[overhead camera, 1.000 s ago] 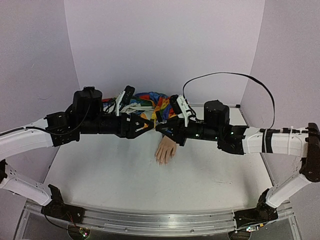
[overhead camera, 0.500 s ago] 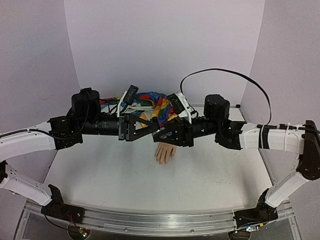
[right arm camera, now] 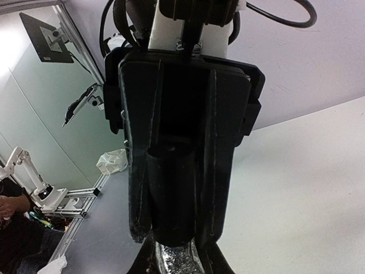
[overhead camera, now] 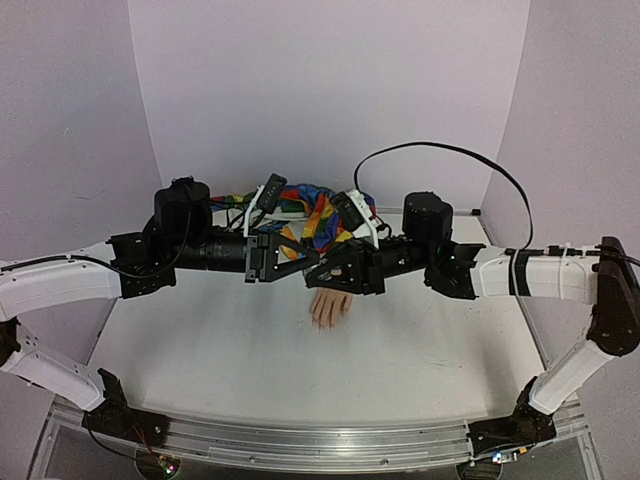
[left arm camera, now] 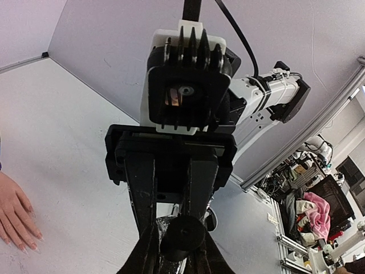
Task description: Paint the nails
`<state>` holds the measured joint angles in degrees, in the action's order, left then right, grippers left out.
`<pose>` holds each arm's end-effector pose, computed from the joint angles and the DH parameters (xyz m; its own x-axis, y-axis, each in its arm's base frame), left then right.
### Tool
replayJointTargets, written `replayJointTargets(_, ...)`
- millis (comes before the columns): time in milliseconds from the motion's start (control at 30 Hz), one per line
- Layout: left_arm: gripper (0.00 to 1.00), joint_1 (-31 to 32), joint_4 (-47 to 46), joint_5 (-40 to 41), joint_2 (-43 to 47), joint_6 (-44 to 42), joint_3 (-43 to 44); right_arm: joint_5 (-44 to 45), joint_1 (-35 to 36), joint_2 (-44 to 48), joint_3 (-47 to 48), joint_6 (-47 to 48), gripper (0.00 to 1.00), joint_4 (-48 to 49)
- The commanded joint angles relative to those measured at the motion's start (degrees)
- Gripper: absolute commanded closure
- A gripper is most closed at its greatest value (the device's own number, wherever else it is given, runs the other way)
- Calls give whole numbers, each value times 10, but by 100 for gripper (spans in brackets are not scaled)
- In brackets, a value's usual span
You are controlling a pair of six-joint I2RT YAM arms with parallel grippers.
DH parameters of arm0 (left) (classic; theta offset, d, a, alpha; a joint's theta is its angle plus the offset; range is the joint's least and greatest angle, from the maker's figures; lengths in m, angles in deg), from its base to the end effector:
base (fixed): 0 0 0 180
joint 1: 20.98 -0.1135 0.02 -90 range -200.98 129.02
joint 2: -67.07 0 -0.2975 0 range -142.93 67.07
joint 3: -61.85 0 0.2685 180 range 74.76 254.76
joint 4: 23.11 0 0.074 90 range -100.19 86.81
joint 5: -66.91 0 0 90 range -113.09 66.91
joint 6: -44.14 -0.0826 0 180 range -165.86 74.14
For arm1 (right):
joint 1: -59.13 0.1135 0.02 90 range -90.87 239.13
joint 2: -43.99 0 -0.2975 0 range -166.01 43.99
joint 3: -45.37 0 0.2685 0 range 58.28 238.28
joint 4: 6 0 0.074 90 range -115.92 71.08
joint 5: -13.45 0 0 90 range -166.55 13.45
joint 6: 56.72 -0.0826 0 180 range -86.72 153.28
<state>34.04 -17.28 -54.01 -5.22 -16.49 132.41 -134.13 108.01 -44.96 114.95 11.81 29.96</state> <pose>0.1610 -0.3041 0.3697 -0.5537 0.0574 -0.8307 0.8301 0.1178 -0.5451 0.1982 0.3330 0.3557 -0.1678 0.1061 -0.9801 -0.9397 -0.3178 0.1265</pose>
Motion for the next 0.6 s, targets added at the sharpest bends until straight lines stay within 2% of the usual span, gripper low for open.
replayJointTargets(0, 85, -1, -36, 5, -3, 0, 30, 4, 4, 1, 17, 23, 100, 40)
replayJointTargets(100, 94, 0, -35, 24, -4, 2, 27, 66, 5, 8, 13, 55, 100, 5)
replayJointTargets(167, 100, 1, -32, 52, -4, 5, 21, 168, 12, 23, 6, 89, 100, -30)
replayJointTargets(233, 100, 6, -16, 122, -6, 14, 15, 411, 52, 38, 5, 145, 100, -90)
replayJointTargets(300, 100, 13, 32, 198, -12, 28, 23, 738, 119, 28, -3, 202, 100, -76)
replayJointTargets(333, 100, 14, 52, 224, -17, 34, 29, 829, 135, 13, -4, 230, 100, -57)
replayJointTargets(367, 100, 16, 65, 245, -23, 39, 34, 882, 141, -2, 1, 240, 100, -47)
replayJointTargets(433, 100, 17, 98, 261, -33, 45, 49, 895, 143, -22, 15, 230, 100, -41)
replayJointTargets(567, 100, 17, 107, 242, -32, 46, 55, 701, 136, -19, 16, 230, 100, -36)
